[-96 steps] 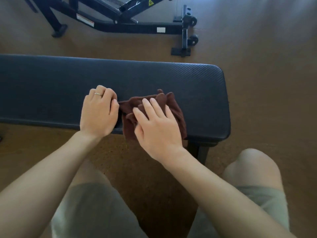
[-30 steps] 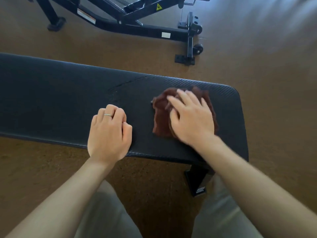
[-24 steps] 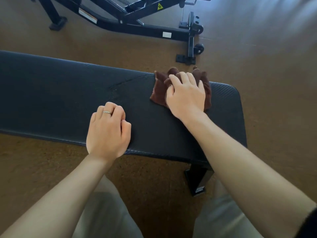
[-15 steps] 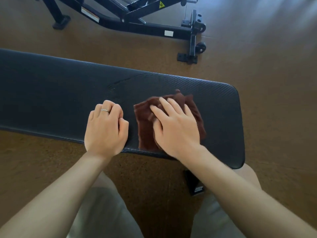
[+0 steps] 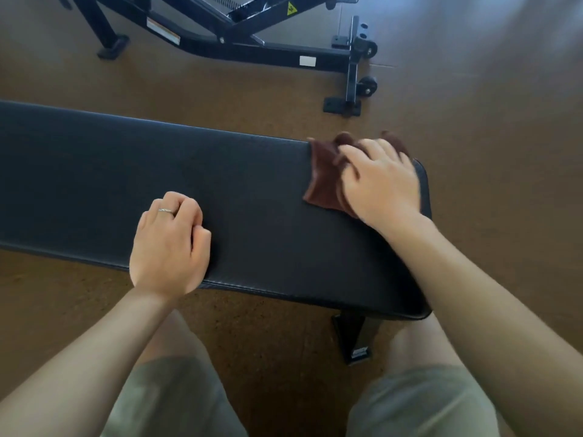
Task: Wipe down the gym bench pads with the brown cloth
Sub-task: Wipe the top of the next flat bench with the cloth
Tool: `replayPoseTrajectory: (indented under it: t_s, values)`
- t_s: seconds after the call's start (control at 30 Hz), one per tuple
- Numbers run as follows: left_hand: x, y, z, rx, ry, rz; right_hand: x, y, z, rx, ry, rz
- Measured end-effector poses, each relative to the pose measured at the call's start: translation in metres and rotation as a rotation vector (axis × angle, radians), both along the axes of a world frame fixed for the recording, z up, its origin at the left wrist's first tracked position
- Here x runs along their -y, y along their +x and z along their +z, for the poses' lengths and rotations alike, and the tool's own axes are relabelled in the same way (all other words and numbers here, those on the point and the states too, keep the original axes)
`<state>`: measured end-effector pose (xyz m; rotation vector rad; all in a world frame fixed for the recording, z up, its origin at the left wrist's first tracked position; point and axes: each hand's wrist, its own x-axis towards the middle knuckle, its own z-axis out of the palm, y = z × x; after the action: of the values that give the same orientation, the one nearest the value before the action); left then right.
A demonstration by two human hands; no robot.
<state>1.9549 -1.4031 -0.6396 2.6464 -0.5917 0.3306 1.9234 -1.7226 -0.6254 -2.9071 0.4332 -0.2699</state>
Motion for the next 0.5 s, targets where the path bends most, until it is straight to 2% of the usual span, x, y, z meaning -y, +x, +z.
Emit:
replayPoseTrajectory:
  t_s: [0.1,0.2,0.4,0.5]
  values:
    - [0.001,0.001,0.001,0.000,0.025,-0.003,-0.002,-0.019,0.003,-0.074,-0.005,-0.110]
    - [0.000,0.002,0.001,0.008,0.037,-0.010,-0.041,0.011,0.002,-0.079,-0.023,-0.120]
    - [0.001,0.000,-0.001,0.018,0.052,0.030,-0.143,0.080,0.003,-0.082,-0.031,0.314]
    - [0.000,-0.002,-0.003,0.038,0.040,0.049,-0.132,0.072,-0.001,-0.023,0.007,0.475]
